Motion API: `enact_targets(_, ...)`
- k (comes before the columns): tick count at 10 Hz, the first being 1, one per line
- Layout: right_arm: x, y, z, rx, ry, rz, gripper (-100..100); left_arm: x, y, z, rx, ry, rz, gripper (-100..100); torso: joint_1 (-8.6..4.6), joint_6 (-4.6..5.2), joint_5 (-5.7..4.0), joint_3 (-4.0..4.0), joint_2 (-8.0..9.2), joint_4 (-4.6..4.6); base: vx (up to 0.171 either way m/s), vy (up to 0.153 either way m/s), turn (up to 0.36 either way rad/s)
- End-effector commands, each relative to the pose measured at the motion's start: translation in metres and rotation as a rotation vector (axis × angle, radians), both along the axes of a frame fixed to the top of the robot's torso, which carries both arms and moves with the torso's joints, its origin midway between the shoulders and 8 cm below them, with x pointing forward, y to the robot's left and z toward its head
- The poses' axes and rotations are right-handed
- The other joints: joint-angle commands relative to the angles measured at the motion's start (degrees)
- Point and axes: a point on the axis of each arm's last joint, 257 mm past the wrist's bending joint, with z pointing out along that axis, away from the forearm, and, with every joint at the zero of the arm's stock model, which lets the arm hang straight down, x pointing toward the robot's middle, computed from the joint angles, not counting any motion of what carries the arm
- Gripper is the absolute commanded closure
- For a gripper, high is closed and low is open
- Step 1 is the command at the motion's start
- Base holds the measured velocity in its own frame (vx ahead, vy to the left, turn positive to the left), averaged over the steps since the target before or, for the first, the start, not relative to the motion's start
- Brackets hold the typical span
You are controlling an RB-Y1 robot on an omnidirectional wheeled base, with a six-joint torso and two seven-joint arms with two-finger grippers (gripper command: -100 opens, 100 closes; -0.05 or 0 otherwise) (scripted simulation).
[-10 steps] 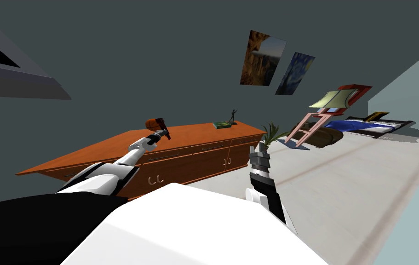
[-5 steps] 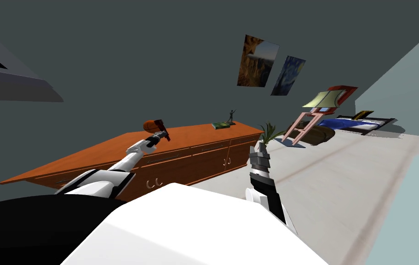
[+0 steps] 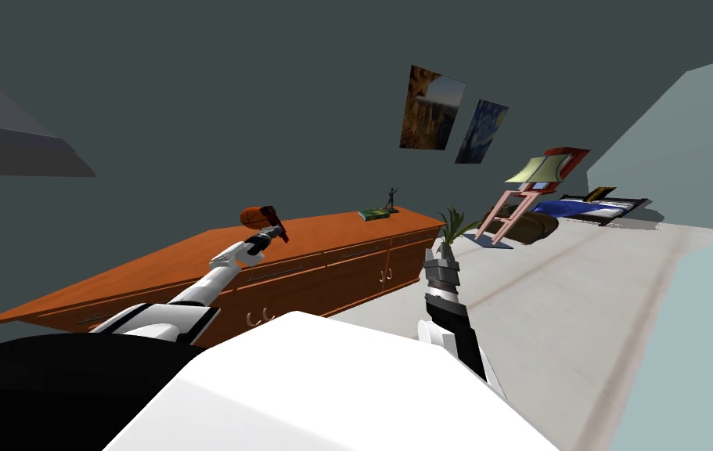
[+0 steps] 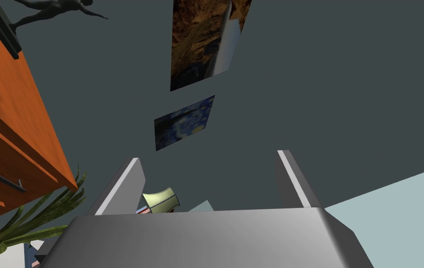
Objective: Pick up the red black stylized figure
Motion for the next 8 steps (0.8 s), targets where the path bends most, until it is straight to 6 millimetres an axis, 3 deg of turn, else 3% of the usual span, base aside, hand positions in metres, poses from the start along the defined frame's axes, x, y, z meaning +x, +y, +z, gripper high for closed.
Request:
enact_targets(1,0.0,0.0,0.0,0.0,0.0,0.0,0,0.001,-0.009,0.003,0.005,-0.007,-0.017,100,0.0,0.0,0.0,0.0,0.0,0.0,-0.002,-0.003,0.021)
enact_targets(2,0.0,0.0,0.0,0.0,0.0,0.0,0,-0.017,0.007,-0.002,-0.022,-0.011,0.045,100,-0.05,0.02,-0.01,0.01,0.01,0.01,0.011,0.031,-0.157)
enact_targets(3,0.0,0.0,0.0,0.0,0.0,0.0,0,-0.025,0.009,-0.008,-0.018,0.005,0.055,100,0.1,0.05,0.03,-0.01,-0.02,0.0,0.006,0.059,-0.107)
enact_targets(4,0.0,0.0,0.0,0.0,0.0,0.0,0,-0.031,0.003,-0.013,-0.008,0.017,0.041,100,0.24,-0.03,0.07,-0.01,-0.01,-0.01,0.011,0.048,-0.021)
enact_targets(6,0.0,0.0,0.0,0.0,0.0,0.0,0,-0.024,-0.012,0.001,0.002,-0.007,0.01,100,0.21,-0.13,0.2,-0.04,0.03,-0.11,0.006,0.008,0.023)
enact_targets(7,0.0,0.0,0.0,0.0,0.0,0.0,0,-0.044,0.006,-0.001,-0.02,-0.015,0.076,100,0.12,-0.11,0.16,-0.04,0.03,-0.11,0.012,0.037,-0.155)
enact_targets(8,0.0,0.0,0.0,0.0,0.0,0.0,0,-0.049,0.009,-0.005,-0.019,-0.002,0.09,100,0.26,-0.1,0.15,-0.04,0.01,-0.09,0.016,0.063,-0.122)
